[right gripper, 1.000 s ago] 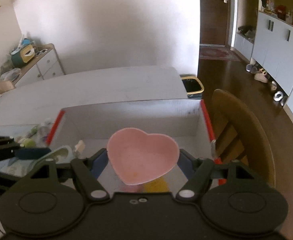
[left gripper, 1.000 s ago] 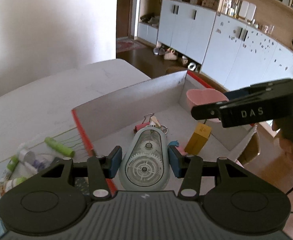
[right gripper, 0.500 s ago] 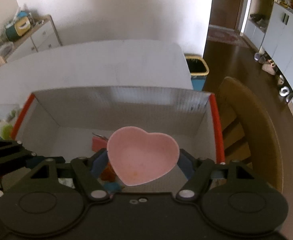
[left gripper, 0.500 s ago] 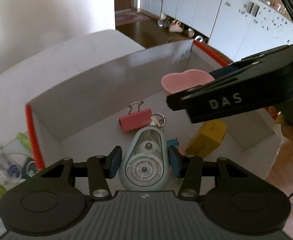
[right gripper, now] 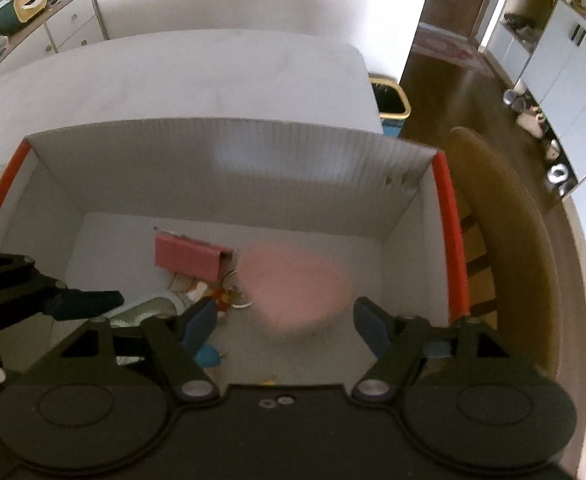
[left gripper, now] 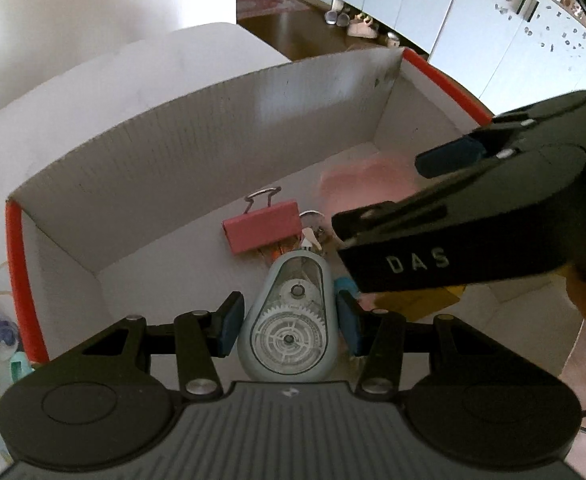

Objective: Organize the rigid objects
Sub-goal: 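Carry the dispenser and heart bowl into the red box and open both tools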

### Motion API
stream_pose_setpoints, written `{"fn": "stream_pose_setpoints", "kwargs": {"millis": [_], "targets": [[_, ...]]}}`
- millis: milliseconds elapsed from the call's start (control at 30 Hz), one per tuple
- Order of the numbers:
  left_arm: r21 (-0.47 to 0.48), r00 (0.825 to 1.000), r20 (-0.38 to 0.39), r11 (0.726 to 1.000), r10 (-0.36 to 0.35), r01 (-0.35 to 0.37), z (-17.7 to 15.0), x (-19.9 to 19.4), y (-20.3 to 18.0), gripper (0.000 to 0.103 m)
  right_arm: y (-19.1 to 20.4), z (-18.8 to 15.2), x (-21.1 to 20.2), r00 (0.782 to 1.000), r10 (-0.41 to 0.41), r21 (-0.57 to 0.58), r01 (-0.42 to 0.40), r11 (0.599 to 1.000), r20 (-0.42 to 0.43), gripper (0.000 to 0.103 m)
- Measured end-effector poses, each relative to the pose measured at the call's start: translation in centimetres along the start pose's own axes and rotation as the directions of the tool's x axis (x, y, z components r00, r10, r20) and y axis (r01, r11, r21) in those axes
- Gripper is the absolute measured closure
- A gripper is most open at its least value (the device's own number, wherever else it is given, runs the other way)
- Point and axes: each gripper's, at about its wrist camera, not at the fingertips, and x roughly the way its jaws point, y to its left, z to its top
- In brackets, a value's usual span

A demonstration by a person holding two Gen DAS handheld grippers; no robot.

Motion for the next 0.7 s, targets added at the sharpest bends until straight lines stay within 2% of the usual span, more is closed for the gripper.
{"fn": "stream_pose_setpoints", "kwargs": {"millis": [433, 567, 700], "targets": [[-0.024, 0.999, -0.047, 0.999, -0.022, 0.02, -0.1, -0.3, 1.1, 0.054, -1.5, -0.3, -1.8, 0.998, 0.046, 0.061, -0.049, 0.997, 0.043, 0.027], [-0.035, 0.999, -0.039, 0.999, -0.034, 0.032, 0.2, -0.8, 1.0, 0.043, -1.7, -0.8, -2.6, 0.997, 0.055, 0.073, -0.059, 0.996, 0.056, 0.027], [-0.027, 0.999, -0.019, 0.999, -0.03, 0.03, -0.4, -1.5, 0.8, 0.042, -1.7, -1.3, -3.6, 0.995, 0.067, 0.083, -0.074, 0.994, 0.078, 0.027]]}}
